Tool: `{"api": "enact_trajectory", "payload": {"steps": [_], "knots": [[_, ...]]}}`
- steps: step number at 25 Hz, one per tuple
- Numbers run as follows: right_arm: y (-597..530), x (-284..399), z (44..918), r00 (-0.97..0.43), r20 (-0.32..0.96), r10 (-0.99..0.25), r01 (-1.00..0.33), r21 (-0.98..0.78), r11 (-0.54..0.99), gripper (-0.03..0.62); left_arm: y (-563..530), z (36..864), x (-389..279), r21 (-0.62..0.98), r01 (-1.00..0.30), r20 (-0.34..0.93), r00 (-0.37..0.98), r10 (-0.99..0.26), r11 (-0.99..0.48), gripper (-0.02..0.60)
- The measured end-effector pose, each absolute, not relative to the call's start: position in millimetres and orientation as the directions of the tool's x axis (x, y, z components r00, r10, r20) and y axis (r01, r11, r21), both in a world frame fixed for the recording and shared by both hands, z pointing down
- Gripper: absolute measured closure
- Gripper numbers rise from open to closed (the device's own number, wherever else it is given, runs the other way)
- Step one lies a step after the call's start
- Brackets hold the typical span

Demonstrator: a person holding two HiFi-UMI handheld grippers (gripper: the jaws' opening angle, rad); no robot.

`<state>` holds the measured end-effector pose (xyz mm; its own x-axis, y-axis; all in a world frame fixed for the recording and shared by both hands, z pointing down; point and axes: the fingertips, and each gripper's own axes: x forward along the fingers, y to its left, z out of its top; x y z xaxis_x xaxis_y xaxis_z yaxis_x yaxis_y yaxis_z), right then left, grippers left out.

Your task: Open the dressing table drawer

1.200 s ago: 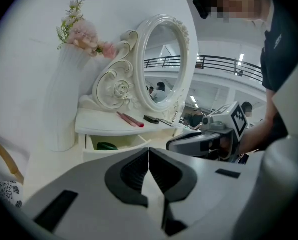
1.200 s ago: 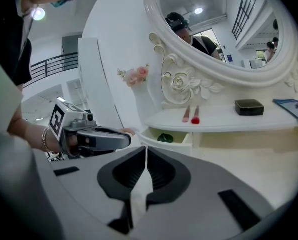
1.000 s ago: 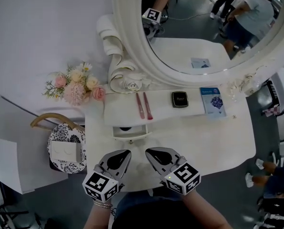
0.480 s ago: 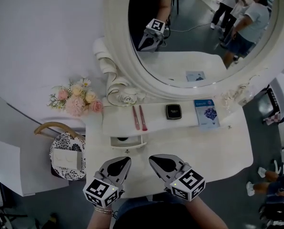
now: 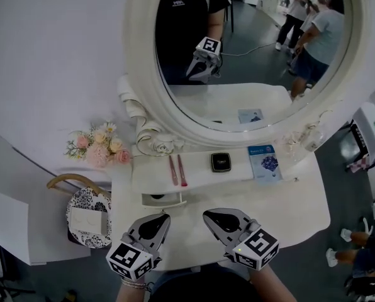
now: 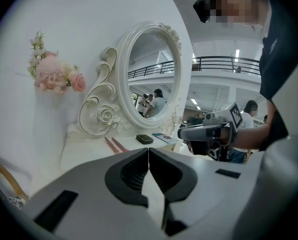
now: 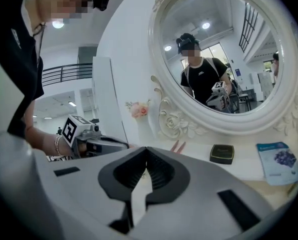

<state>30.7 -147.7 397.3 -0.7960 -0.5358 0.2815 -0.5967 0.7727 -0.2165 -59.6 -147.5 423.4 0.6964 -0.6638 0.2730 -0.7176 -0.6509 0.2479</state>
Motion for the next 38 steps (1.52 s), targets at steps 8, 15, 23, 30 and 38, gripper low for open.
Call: {"api": "enact_trajectory", "payload": {"steps": [8,15,23,30,38], "knots": [[-159,62,370,-0.769,0.252,-0.587,-0.633,-0.179,0.753,0.576,-156,393,-52,0.219,-0.712,0.246,0.702,-0.668,-0.668,0.563],[-165,84,345,-0.742,0.22,-0.634,-0.668,-0.149,0.73,0.574,-165,363,-49,0.204,-0.71,0.205,0.704,-0.68,-0.674,0.563],[-165,95,318,-0.743,0.189,-0.643,-0.666,-0.101,0.739,0.575,-173,332,-48,0.203,-0.704,0.157,0.71,-0.687,-0.681,0.563],[-170,111,294,-0.721,0.141,-0.679,-0.691,-0.068,0.72,0.576,-181,318,-44,0.142,-0.692,0.161,0.722,-0.673,-0.708,0.563],[-171,129,282,-0.7,0.111,-0.705,-0.713,-0.054,0.7,0.576,-189,312,-47,0.126,-0.706,0.154,0.707,-0.69,-0.696,0.563]]}}
